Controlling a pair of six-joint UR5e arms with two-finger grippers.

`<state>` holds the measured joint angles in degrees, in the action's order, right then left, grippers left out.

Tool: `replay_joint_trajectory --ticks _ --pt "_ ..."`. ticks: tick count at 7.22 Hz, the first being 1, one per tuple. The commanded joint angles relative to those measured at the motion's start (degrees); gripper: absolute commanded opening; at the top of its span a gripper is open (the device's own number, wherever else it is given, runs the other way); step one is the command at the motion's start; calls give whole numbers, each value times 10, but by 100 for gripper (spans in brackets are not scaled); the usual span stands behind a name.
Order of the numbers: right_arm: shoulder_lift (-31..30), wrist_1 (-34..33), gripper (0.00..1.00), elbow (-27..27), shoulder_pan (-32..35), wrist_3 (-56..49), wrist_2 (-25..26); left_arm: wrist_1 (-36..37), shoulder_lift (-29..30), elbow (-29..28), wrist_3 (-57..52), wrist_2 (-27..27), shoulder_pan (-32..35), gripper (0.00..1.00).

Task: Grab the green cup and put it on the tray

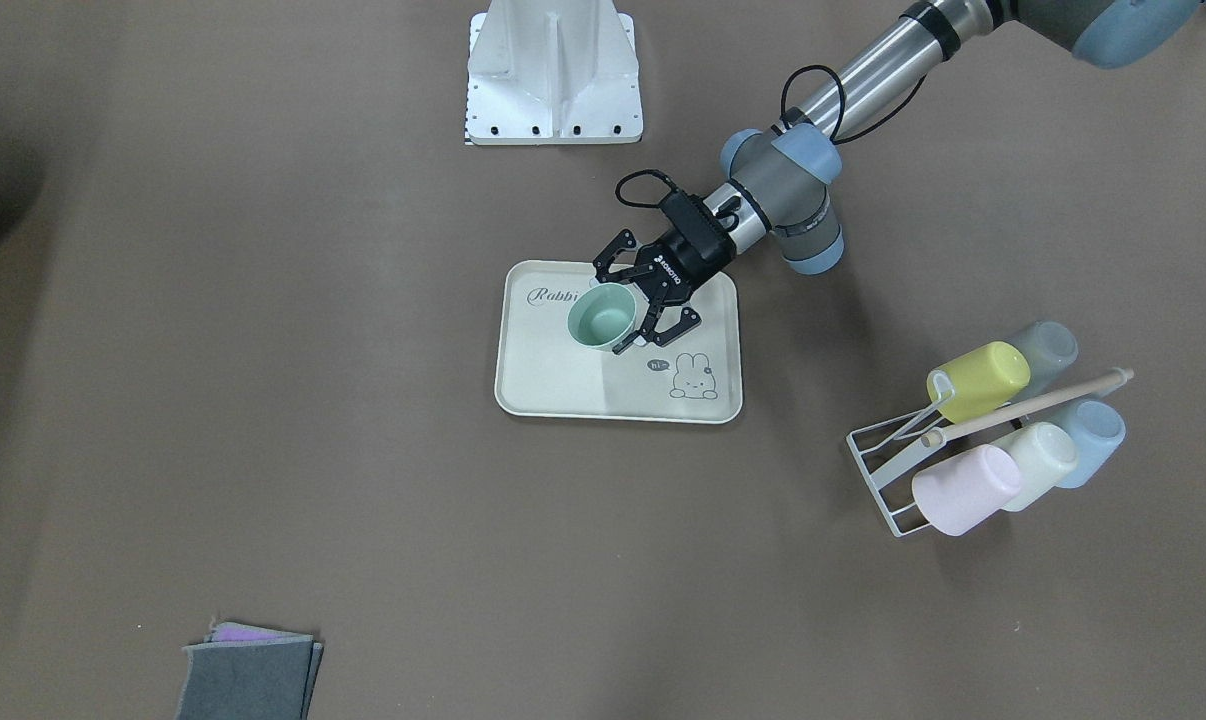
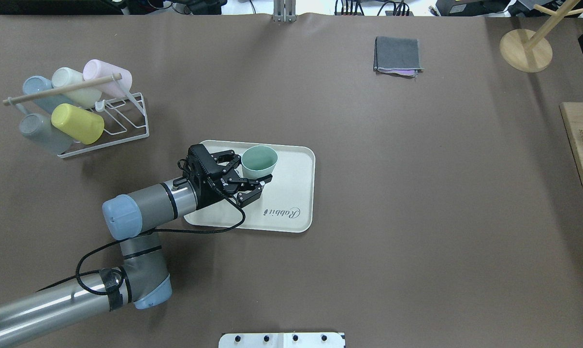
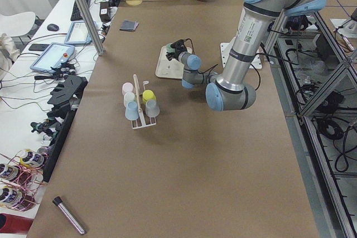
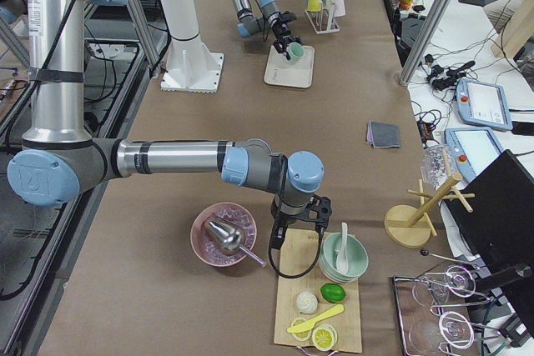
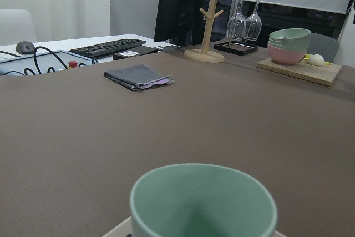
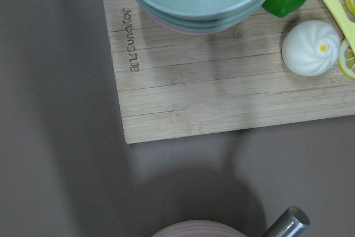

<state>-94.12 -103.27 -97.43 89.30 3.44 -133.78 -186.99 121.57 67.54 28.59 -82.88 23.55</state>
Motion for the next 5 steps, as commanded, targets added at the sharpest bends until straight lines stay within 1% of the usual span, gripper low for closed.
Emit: replay_joint_trajectory --ticks 1,2,3,4,5 --pt "-2 1 100 -7 6 2 -9 2 2 -7 3 0 -3 2" --pt "-2 1 100 -10 6 2 -9 2 2 -11 2 0 -4 14" --pt "-3 1 100 -8 6 1 -8 2 2 -11 2 1 -7 30" --pt "-4 1 100 -8 6 1 -8 3 8 -11 2 3 -8 57" --pt "-4 1 100 -8 9 1 -8 3 8 -11 -1 4 -8 74"
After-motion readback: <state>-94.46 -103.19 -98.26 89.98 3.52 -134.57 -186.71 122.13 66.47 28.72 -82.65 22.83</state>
